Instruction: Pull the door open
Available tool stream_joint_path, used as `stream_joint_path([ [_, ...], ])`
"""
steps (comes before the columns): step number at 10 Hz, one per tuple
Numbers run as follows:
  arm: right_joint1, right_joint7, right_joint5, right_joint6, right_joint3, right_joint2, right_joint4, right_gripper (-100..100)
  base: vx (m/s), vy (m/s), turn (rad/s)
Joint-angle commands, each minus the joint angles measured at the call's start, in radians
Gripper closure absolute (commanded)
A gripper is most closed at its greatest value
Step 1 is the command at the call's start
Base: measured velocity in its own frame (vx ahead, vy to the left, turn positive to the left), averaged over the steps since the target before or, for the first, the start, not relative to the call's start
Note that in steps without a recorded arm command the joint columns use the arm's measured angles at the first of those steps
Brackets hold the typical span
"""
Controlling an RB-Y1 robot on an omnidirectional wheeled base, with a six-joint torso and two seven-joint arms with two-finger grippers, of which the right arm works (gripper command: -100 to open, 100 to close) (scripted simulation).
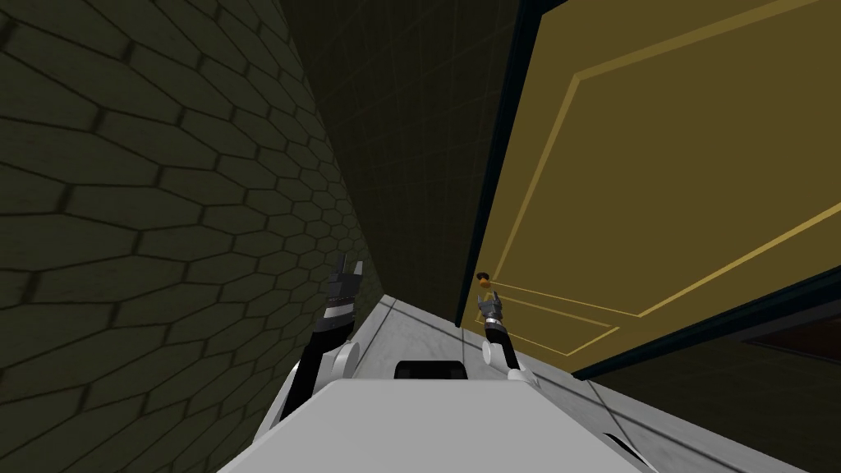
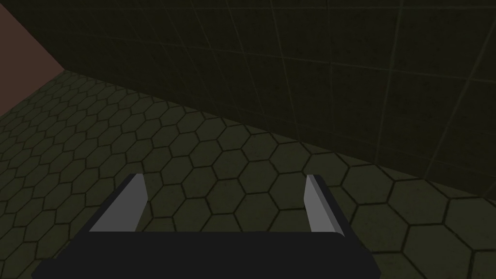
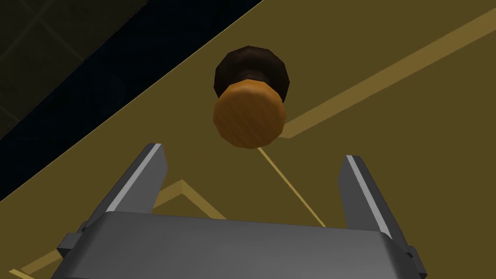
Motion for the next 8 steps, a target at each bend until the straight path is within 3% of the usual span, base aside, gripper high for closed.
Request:
stream_joint_path([
  [1,0.000,-0.050,-0.022,0.001,0.006,0.000,-0.002,-100,-0.039,-0.015,0.047],
  [2,0.000,-0.056,-0.022,0.001,0.006,0.000,-0.002,-100,-0.029,-0.012,0.029],
  [4,-0.001,-0.122,-0.058,0.003,0.016,0.001,-0.005,-100,-0.043,-0.015,0.064],
  [8,-0.001,-0.218,-0.092,0.004,0.026,0.001,-0.008,-100,-0.036,-0.014,0.048],
])
